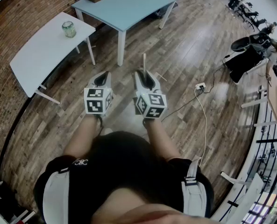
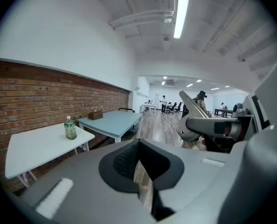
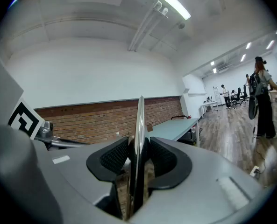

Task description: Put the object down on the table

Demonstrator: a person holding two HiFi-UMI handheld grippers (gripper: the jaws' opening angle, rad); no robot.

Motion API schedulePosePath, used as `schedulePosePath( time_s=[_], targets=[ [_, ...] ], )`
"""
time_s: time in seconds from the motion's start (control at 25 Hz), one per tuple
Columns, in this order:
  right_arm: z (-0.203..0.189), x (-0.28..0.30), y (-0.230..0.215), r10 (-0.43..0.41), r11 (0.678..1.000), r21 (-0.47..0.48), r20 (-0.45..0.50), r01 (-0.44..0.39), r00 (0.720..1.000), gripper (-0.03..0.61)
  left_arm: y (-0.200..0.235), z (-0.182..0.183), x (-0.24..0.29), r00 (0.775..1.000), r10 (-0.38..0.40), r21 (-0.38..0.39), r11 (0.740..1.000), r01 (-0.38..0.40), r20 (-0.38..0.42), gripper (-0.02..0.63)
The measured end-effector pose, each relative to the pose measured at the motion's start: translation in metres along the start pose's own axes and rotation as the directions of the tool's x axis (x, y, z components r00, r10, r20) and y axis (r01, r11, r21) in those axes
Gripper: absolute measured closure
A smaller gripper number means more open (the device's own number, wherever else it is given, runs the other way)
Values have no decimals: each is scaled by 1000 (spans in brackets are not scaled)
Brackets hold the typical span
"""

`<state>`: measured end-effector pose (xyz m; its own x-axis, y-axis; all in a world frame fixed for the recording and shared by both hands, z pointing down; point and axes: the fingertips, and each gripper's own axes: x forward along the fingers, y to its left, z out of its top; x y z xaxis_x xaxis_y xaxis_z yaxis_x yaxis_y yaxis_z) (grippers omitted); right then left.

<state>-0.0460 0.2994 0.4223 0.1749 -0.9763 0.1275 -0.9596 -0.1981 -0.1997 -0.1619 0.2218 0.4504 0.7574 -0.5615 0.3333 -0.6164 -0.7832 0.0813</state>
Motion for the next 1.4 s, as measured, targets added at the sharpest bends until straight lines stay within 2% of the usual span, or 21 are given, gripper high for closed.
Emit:
schedulePosePath(
  time_s=[0.2, 0.44, 0.76, 1.08, 1.4],
  targets=[
    [0, 6, 8, 1, 1000, -4, 0, -1, 1000, 416, 8, 3, 1, 1000, 9, 11, 1000, -9, -3, 614],
    [7, 13, 19, 1, 998, 58, 60, -5, 998, 414, 25, 5, 2, 1000, 9, 22, 1000, -9, -9, 614],
    [-6, 26, 29, -22, 997, 72, 30, 20, 999, 416, 45, -1, 5, 999, -26, -39, 999, 24, -33, 614],
    [-19, 33, 44, -61, 992, 115, 9, 60, 998, 416, 70, -6, 5, 998, -51, -29, 998, 49, -43, 614],
    [-27, 50, 61, -27, 995, 95, -4, 27, 1000, 416, 93, -8, 8, 999, -34, -41, 999, 33, -29, 614]
  ],
)
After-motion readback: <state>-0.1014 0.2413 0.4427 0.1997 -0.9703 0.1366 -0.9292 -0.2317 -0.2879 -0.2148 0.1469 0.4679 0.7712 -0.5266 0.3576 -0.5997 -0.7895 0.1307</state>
